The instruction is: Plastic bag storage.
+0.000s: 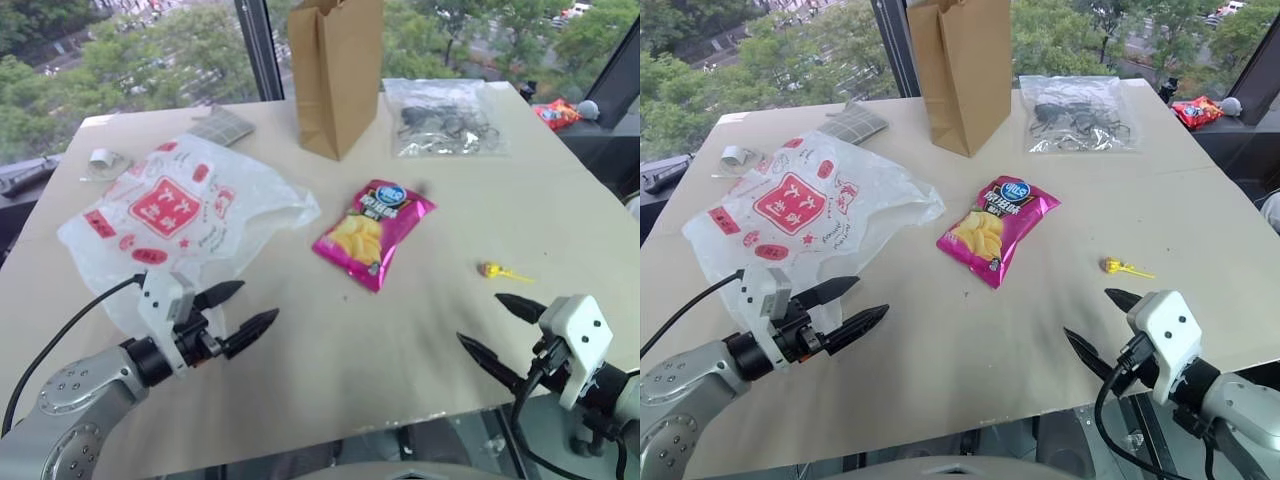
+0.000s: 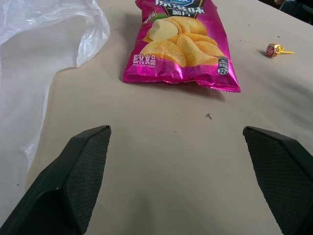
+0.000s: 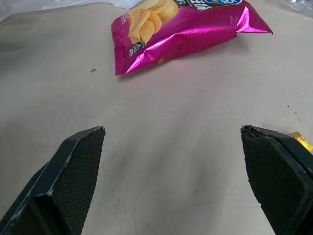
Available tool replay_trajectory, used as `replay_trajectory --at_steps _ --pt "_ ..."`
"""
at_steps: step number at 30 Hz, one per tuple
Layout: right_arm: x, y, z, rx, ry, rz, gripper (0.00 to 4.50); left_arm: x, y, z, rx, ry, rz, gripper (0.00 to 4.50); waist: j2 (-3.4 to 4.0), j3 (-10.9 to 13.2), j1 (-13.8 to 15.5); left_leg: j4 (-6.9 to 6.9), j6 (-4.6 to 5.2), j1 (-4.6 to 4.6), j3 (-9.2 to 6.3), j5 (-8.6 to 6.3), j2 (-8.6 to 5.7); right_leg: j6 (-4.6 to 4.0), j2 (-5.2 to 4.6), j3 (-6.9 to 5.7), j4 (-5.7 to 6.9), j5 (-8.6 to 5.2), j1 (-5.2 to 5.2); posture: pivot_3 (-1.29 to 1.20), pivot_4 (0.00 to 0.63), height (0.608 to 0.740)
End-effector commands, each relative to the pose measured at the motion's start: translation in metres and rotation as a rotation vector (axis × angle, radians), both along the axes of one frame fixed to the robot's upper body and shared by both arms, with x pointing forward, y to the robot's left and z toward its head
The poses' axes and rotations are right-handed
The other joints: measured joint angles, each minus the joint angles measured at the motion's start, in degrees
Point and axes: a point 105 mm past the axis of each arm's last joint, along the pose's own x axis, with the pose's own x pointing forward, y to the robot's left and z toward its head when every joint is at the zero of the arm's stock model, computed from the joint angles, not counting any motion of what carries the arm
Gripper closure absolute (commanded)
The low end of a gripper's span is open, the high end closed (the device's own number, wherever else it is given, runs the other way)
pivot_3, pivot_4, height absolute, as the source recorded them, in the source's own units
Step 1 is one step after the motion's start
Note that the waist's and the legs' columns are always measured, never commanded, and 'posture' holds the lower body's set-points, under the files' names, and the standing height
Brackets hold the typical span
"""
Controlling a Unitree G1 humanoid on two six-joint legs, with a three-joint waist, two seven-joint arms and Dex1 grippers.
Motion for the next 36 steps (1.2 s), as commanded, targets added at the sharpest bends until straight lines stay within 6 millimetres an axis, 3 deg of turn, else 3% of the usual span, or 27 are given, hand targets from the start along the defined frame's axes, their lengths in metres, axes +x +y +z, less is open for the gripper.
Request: replay_trajectory --at_steps 1,4,9,13,18,22,29,33,36 --pt "-0.001 0.006 0.008 0.014 -0.034 0.04 0.0 0.0 0.0 0.011 -0.004 -0.065 0.016 0.01 0.0 0.0 0.03 0.0 0.0 0.0 0.0 0.0 0.0 0.0 0.0 0.0 -0.01 0.0 0.0 0.0 0.15 0.74" --pt "0.003 0.014 0.013 0.046 -0.082 0.091 0.0 0.009 0.007 0.01 -0.027 -0.097 0.112 0.01 -0.05 0.03 0.02 0.0 0.0 -0.01 0.0 0.0 -0.01 0.0 -0.02 0.01 -0.03 0.0 0.0 0.0 0.15 0.74" --pt "0.004 0.03 0.023 0.097 -0.125 0.196 0.0 0.037 0.033 0.016 0.093 -0.201 0.327 0.01 -0.05 0.03 0.73 0.0 -0.01 -0.01 -0.1 0.0 -0.01 0.02 0.0 -0.08 -0.01 0.01 0.01 0.0 0.15 0.74" --pt "0.01 0.045 0.032 0.101 -0.166 0.301 0.0 0.073 0.071 0.011 0.383 -0.195 0.556 0.01 -0.1 0.06 0.87 0.03 -0.02 0.0 -0.18 0.01 -0.12 0.01 0.01 -0.14 0.02 0.04 0.06 0.0 0.15 0.74" --pt "0.02 0.049 0.036 0.081 -0.194 0.34 0.0 0.106 0.068 0.007 0.534 -0.243 0.509 0.01 -0.13 0.09 0.88 0.02 -0.02 -0.05 -0.22 0.01 -0.19 0.0 -0.02 -0.17 0.0 0.06 0.0 0.0 0.15 0.74" --pt "0.025 0.049 0.04 0.068 -0.214 0.335 0.0 0.127 0.051 -0.004 0.648 -0.258 0.433 0.01 -0.23 0.15 0.9 -0.03 -0.03 -0.19 -0.27 0.01 -0.22 0.0 -0.06 -0.21 -0.03 0.06 -0.16 0.0 0.15 0.74" --pt "0.025 0.048 0.041 0.061 -0.226 0.302 0.0 0.145 0.052 -0.021 0.73 -0.234 0.492 0.01 -0.23 0.16 0.9 -0.08 -0.03 -0.29 -0.22 0.01 -0.19 0.0 -0.09 -0.16 0.02 0.06 -0.35 0.0 0.15 0.74" --pt "0.023 0.048 0.038 0.059 -0.225 0.285 0.0 0.155 0.037 -0.021 0.705 -0.264 0.513 0.01 -0.24 0.15 0.95 0.02 -0.03 -0.26 -0.25 0.02 -0.21 0.01 -0.1 -0.19 0.09 0.07 -0.26 0.0 0.15 0.74" --pt "0.023 0.048 0.038 0.061 -0.231 0.278 0.0 0.156 0.042 -0.022 0.716 -0.259 0.564 0.01 -0.23 0.15 0.92 0.06 -0.03 -0.26 -0.24 0.02 -0.22 0.02 -0.11 -0.16 0.11 0.07 -0.26 0.0 0.15 0.74"
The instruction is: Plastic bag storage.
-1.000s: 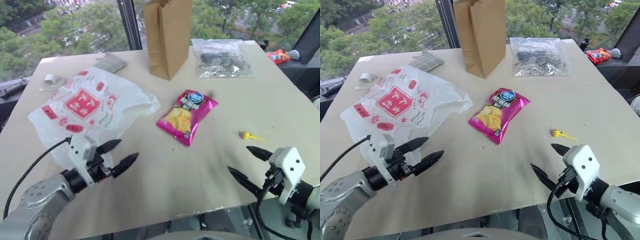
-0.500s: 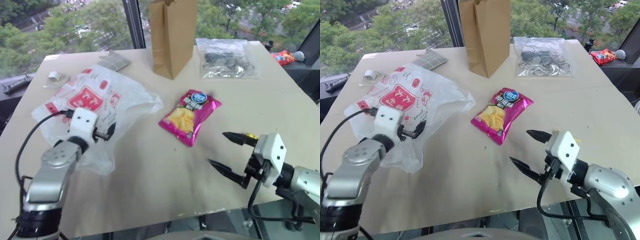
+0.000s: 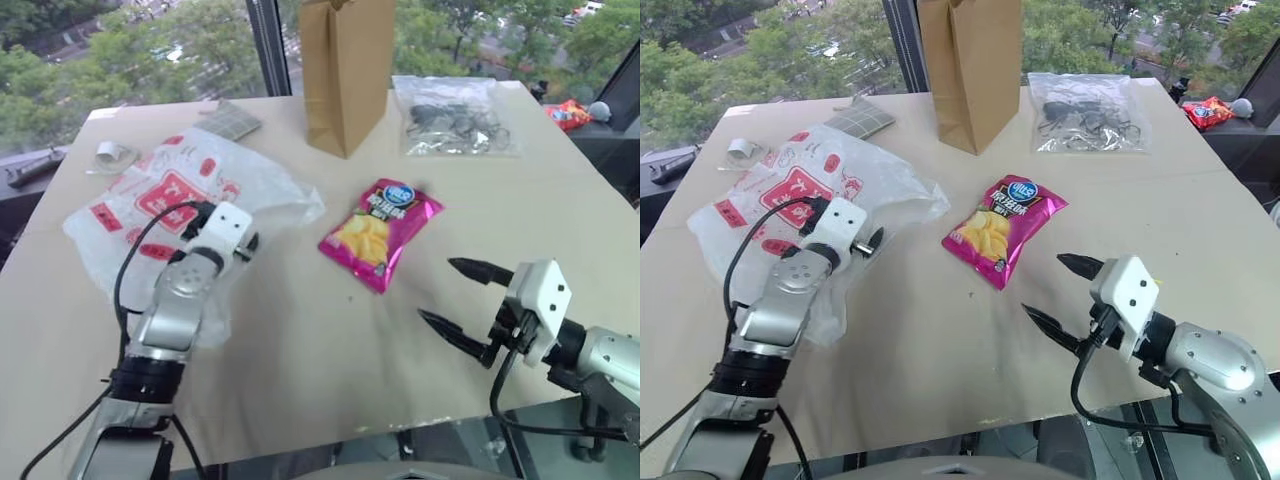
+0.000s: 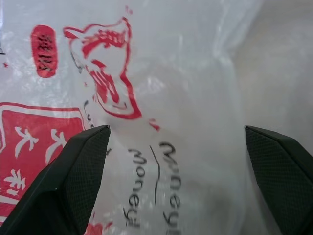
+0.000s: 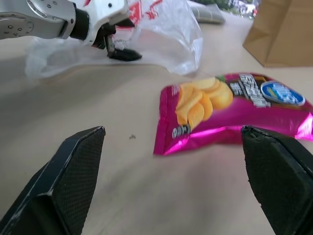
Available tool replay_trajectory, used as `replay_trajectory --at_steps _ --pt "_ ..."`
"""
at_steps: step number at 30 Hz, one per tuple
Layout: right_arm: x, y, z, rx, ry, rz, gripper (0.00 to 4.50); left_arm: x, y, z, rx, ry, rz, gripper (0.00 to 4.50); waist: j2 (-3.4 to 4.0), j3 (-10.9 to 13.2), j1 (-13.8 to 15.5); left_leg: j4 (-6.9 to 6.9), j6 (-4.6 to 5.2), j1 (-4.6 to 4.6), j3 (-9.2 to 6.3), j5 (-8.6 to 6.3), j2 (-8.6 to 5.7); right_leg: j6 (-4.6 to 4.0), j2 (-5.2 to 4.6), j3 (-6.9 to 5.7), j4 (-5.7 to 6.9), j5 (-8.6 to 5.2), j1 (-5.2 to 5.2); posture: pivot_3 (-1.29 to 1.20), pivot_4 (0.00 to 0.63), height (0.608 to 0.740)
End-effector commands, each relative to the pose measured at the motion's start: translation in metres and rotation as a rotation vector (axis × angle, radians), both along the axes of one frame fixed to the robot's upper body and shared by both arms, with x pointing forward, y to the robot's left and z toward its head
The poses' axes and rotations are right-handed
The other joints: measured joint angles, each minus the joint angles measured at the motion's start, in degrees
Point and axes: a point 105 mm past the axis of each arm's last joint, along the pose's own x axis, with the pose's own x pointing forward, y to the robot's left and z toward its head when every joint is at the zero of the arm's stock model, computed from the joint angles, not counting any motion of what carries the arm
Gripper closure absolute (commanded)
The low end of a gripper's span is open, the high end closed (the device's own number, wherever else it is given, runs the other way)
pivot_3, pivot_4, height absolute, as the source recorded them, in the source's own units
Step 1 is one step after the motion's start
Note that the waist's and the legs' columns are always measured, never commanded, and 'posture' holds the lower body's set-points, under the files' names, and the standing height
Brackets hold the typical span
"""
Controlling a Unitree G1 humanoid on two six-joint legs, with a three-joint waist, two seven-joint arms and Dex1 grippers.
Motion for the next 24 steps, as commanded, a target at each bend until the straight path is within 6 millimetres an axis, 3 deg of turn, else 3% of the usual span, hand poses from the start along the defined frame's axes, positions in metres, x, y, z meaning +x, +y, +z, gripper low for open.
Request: replay_trajectory --at_steps 1,3,9,10,11,18,24 --pt "-0.004 0.005 0.01 0.007 -0.063 0.016 0.0 0.001 0.006 -0.005 0.027 0.002 0.055 0.25 0.0 0.0 0.0 0.0 0.0 0.0 0.0 0.0 0.0 0.0 0.0 -0.01 0.0 0.0 0.0 0.0 0.15 0.74" --pt "-0.002 0.005 0.009 0.006 -0.066 0.014 0.0 0.002 0.01 -0.004 0.034 -0.009 0.078 0.83 0.0 0.0 -0.01 0.0 0.0 0.0 -0.01 0.0 0.01 0.0 0.01 -0.01 0.02 0.0 -0.01 0.0 0.15 0.74" --pt "0.002 0.006 0.008 0.01 -0.076 0.009 0.0 0.0 0.019 0.015 -0.001 -0.077 0.092 3.52 -0.03 0.02 -0.18 0.0 0.0 -0.01 0.01 0.0 0.03 0.0 0.02 0.0 0.02 0.0 -0.04 0.0 0.15 0.74" --pt "0.003 0.006 0.008 0.011 -0.076 0.009 0.0 -0.001 0.021 0.018 -0.003 -0.083 0.093 4.14 -0.03 0.02 -0.1 0.0 0.0 -0.01 0.0 0.0 0.03 0.0 0.02 0.0 0.01 0.0 -0.04 0.0 0.15 0.74" --pt "0.003 0.007 0.007 0.011 -0.076 0.009 0.0 -0.001 0.023 0.023 -0.01 -0.094 0.091 4.4 -0.03 0.02 -0.08 0.0 0.0 -0.01 0.0 0.0 0.02 0.0 0.01 -0.01 0.0 0.0 -0.04 0.0 0.15 0.74" --pt "0.028 0.011 -0.016 0.017 0.096 -0.134 0.0 -0.009 0.018 0.09 -0.063 -0.184 0.027 4.4 -0.14 0.09 -0.09 0.01 -0.01 -0.03 -0.02 0.0 0.04 -0.01 0.01 -0.03 0.01 0.0 -0.05 0.0 0.15 0.74" --pt "0.052 0.024 -0.023 0.116 0.278 -0.21 0.0 -0.011 0.004 0.115 -0.102 -0.149 -0.01 4.4 -0.13 0.09 -0.33 0.02 -0.01 -0.04 -0.01 0.0 -0.01 -0.01 0.02 0.0 0.03 0.0 -0.1 0.0 0.15 0.74"
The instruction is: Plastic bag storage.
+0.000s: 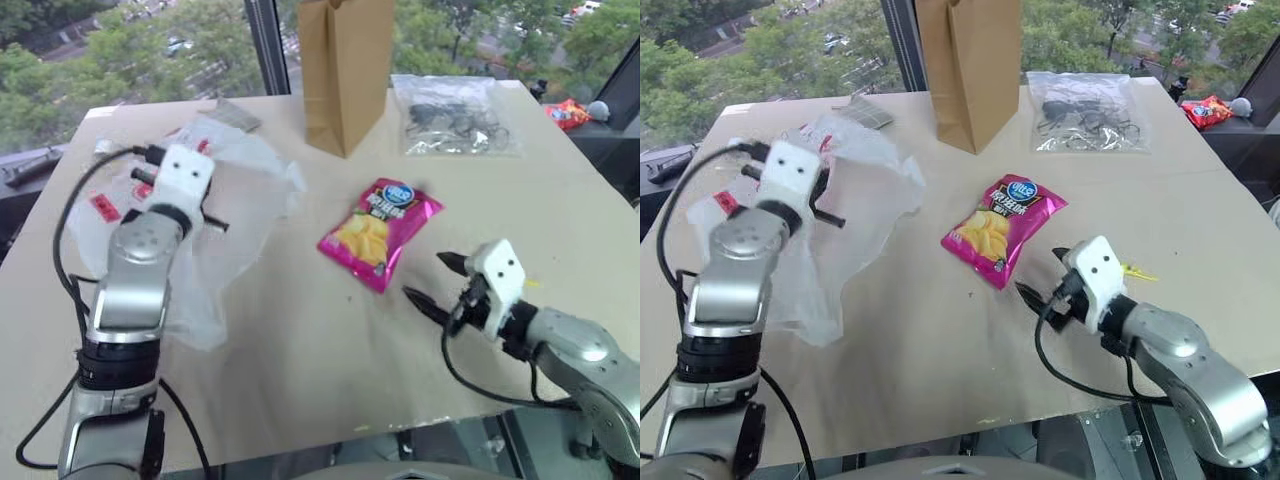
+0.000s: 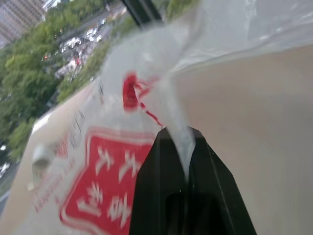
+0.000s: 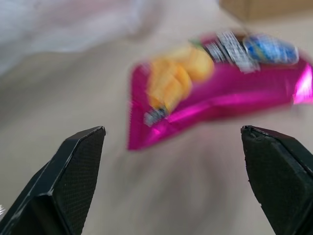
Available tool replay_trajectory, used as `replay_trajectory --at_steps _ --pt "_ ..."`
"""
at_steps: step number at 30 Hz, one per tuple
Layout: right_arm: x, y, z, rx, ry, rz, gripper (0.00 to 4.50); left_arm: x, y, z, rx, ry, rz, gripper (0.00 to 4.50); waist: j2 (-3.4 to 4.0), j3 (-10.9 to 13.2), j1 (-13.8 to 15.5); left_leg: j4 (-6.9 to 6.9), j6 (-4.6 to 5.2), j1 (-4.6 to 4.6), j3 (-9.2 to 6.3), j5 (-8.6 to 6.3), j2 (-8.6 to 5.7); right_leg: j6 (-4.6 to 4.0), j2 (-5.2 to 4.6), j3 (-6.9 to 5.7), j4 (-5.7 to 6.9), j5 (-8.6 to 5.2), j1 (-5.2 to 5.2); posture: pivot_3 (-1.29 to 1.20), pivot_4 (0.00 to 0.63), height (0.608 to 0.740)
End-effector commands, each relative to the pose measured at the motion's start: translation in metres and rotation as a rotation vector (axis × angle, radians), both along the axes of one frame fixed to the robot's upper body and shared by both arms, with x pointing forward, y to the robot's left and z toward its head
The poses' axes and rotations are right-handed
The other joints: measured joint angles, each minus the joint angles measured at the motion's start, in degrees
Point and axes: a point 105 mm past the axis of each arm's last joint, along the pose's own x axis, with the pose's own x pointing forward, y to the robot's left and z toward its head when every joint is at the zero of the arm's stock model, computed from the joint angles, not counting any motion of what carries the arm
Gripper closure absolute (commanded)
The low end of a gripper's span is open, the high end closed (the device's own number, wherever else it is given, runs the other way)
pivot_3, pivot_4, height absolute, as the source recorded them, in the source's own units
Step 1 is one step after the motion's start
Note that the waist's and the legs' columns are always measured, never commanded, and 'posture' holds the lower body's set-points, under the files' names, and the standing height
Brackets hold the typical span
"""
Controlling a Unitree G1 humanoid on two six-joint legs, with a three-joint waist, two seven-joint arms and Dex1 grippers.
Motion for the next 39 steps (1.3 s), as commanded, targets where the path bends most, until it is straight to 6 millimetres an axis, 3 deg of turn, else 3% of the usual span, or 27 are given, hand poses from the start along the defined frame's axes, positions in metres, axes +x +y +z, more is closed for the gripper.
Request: replay_trajectory --at_steps 1,8,13,17,22,24,26,31,34,39 --pt "0.015 0.01 0.006 0.112 0.086 -0.037 0.0 -0.003 -0.004 0.021 -0.006 0.002 -0.011 4.4 0.03 0.02 -0.27 0.0 0.0 -0.03 0.0 0.0 0.01 0.0 0.02 0.0 0.01 0.0 -0.02 0.0 0.15 0.74" --pt "0.065 0.024 0.018 0.328 0.249 -0.152 0.0 -0.001 -0.011 0.027 -0.027 0.084 -0.006 4.4 0.02 0.07 -1.26 -0.01 -0.04 -0.09 -0.04 0.03 -0.09 -0.01 0.03 0.02 0.11 0.0 -0.15 0.0 0.15 0.74" --pt "0.088 0.024 -0.002 0.269 0.332 -0.249 0.0 -0.001 -0.014 0.029 -0.04 0.092 0.0 4.4 0.03 0.05 -1.71 0.13 -0.1 -0.83 0.0 0.07 -0.28 -0.02 -0.03 0.04 0.83 0.0 -1.06 0.0 0.15 0.74" --pt "0.093 0.022 -0.011 0.233 0.348 -0.265 1.15 -0.002 -0.015 0.031 -0.056 0.087 0.005 4.5 0.04 0.06 -2.38 0.19 -0.12 -0.97 0.1 0.08 -0.34 -0.02 -0.07 0.06 0.84 0.0 -1.31 0.0 0.15 0.74" --pt "0.094 0.023 -0.009 0.24 0.329 -0.246 3.64 -0.003 -0.016 0.031 -0.091 0.082 0.008 4.5 0.04 0.06 -2.96 0.44 -0.13 -0.96 0.11 0.08 -0.34 -0.02 -0.08 0.13 0.96 0.01 -1.31 0.0 0.15 0.74" --pt "0.087 0.03 0.007 0.3 0.284 -0.156 4.42 -0.003 -0.017 0.029 -0.132 0.094 -0.002 4.5 0.04 0.06 -2.99 0.46 -0.14 -0.95 0.12 0.09 -0.33 -0.03 -0.08 0.15 1.01 0.01 -1.32 0.0 0.15 0.74" --pt "0.082 0.034 0.016 0.332 0.269 -0.101 4.42 -0.003 -0.017 0.029 -0.155 0.098 -0.008 4.5 0.05 0.06 -3.01 0.46 -0.13 -0.95 0.12 0.09 -0.33 -0.03 -0.07 0.16 1.02 0.01 -1.32 0.0 0.15 0.74" --pt "0.076 0.041 0.01 0.334 0.326 -0.05 4.42 -0.001 -0.017 0.029 -0.162 0.095 -0.008 4.5 0.04 0.06 -2.99 0.47 -0.13 -0.97 0.11 0.08 -0.28 -0.03 -0.11 0.19 1.01 0.02 -1.34 0.0 0.15 0.74" --pt "0.075 0.045 0.01 0.359 0.341 -0.034 3.7 -0.001 -0.016 0.028 -0.166 0.097 -0.007 4.5 0.04 0.06 -2.99 0.47 -0.13 -0.96 0.11 0.09 -0.29 -0.03 -0.11 0.19 1.02 0.02 -1.36 0.0 0.15 0.74" --pt "0.074 0.043 0.006 0.36 0.353 -0.064 1.38 -0.001 -0.014 0.026 -0.17 0.1 0.0 4.5 0.04 0.06 -3.0 0.47 -0.13 -0.97 0.11 0.09 -0.29 -0.03 -0.11 0.2 1.02 0.02 -1.37 0.0 0.15 0.74"
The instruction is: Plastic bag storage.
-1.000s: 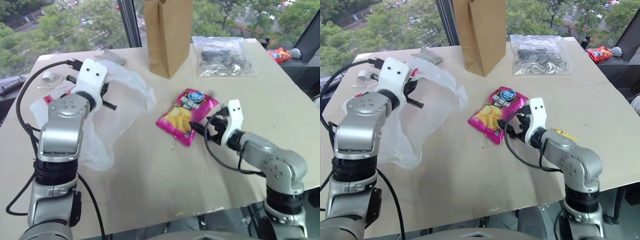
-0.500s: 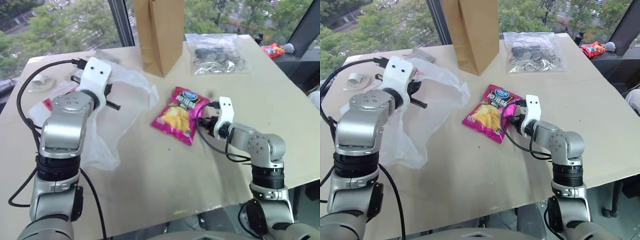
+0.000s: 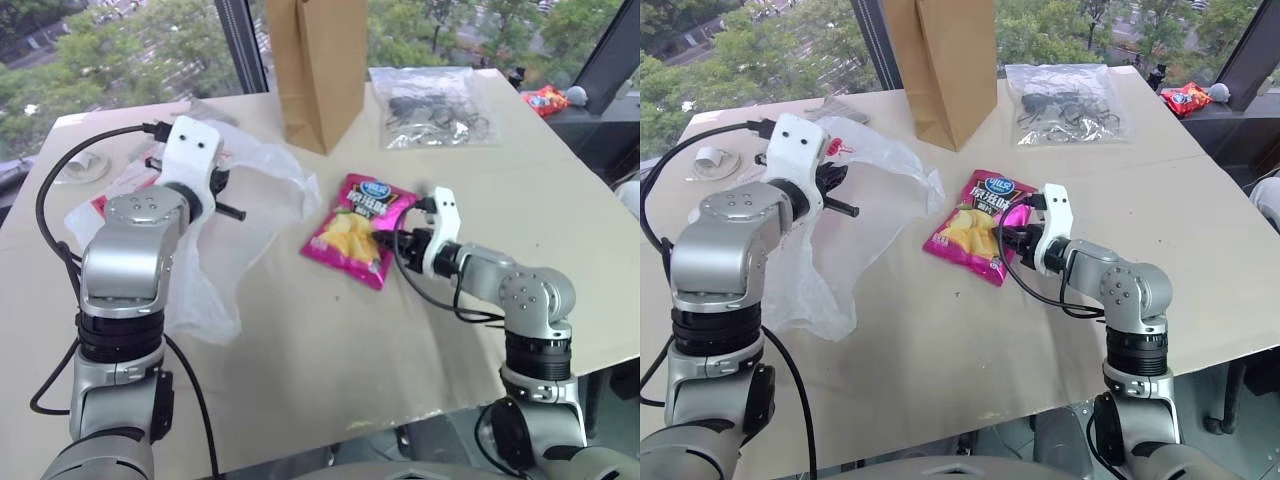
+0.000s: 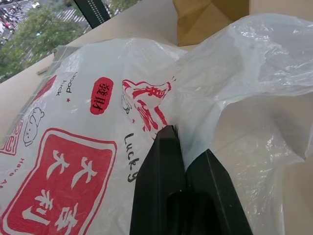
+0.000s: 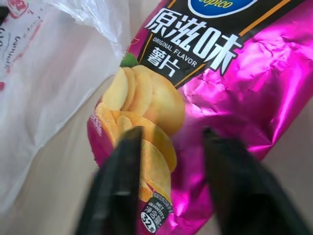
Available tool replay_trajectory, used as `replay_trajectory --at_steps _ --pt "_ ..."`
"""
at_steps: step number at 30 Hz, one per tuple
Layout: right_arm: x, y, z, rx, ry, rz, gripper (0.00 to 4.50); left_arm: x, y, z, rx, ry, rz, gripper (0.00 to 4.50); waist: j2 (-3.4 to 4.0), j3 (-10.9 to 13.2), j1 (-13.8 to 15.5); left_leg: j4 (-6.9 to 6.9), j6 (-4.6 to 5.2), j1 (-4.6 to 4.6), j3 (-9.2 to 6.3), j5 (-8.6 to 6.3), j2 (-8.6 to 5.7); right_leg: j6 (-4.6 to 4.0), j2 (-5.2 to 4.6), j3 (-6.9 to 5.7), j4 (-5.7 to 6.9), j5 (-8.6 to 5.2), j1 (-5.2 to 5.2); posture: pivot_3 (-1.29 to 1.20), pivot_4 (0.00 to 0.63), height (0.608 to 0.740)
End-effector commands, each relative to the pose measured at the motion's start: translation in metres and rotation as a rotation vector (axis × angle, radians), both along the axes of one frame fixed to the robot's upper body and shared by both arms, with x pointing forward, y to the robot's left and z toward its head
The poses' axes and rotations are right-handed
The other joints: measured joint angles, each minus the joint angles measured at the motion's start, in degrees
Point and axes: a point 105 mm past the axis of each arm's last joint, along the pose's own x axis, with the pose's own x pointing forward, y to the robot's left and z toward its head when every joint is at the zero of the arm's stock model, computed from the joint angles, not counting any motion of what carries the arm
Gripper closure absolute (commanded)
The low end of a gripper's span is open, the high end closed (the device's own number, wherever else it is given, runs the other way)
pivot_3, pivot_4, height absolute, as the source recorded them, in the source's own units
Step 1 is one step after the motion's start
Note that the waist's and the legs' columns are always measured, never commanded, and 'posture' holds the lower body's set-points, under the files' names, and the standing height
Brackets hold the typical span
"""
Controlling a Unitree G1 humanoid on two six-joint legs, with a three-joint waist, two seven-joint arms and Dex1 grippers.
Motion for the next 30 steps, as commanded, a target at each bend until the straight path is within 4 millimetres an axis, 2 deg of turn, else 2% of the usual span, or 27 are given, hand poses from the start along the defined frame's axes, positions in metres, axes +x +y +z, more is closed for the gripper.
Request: replay_trajectory --at_steps 1,3,8,15,19,26,28,30 --pt "-0.003 -0.003 0.006 0.013 -0.014 -0.016 0.84 -0.002 0.004 0.017 -0.003 -0.067 0.014 4.5 0.0 0.0 0.01 0.0 0.0 0.0 0.0 0.0 0.0 0.0 0.0 0.0 0.0 0.0 0.0 0.0 0.15 0.74" --pt "-0.004 -0.006 0.005 0.008 -0.005 -0.025 0.05 -0.002 0.005 0.016 -0.004 -0.066 0.017 4.5 0.0 0.0 0.01 0.0 0.0 0.0 0.0 0.0 0.0 0.0 0.0 0.0 0.0 0.0 0.0 0.0 0.15 0.74" --pt "-0.009 -0.011 -0.005 0.014 0.042 -0.034 0.05 -0.003 0.006 0.014 -0.008 -0.062 0.021 4.5 0.0 0.0 0.02 0.0 0.0 0.0 0.0 0.0 -0.01 0.0 0.0 0.0 0.0 0.0 0.0 0.0 0.15 0.74" --pt "-0.029 0.011 -0.019 0.11 0.137 0.102 0.05 -0.005 0.007 0.011 -0.014 -0.054 0.023 4.5 0.01 -0.01 -0.02 0.0 0.0 0.01 0.0 0.0 0.0 0.0 0.01 0.03 0.03 0.0 -0.01 0.0 0.15 0.74" --pt "-0.023 0.023 -0.034 0.111 0.158 0.118 0.05 -0.005 0.006 0.009 -0.018 -0.05 0.018 4.5 -0.01 -0.02 -0.09 0.01 0.0 0.04 0.02 0.0 -0.04 0.0 0.02 0.05 0.08 0.0 -0.01 0.0 0.15 0.74" --pt "-0.001 0.032 -0.062 -0.006 0.139 0.08 0.05 -0.008 0.008 0.008 -0.012 -0.041 0.02 4.5 -0.08 -0.11 -0.28 0.1 -0.06 0.32 0.16 0.04 0.0 -0.04 0.06 0.25 0.41 0.02 0.02 0.0 0.15 0.74" --pt "0.004 0.033 -0.063 -0.027 0.109 0.072 0.6 -0.008 0.008 0.008 -0.011 -0.04 0.021 4.5 -0.11 -0.13 -0.21 0.13 -0.15 0.4 0.2 0.1 0.04 -0.13 0.09 0.3 0.52 0.08 0.05 0.0 0.15 0.74" --pt "0.007 0.033 -0.063 -0.037 0.071 0.07 1.43 -0.009 0.008 0.007 -0.011 -0.039 0.021 4.5 -0.13 -0.14 -0.09 0.15 -0.24 0.42 0.17 0.17 0.06 -0.2 0.1 0.28 0.61 0.13 0.05 0.0 0.15 0.74"
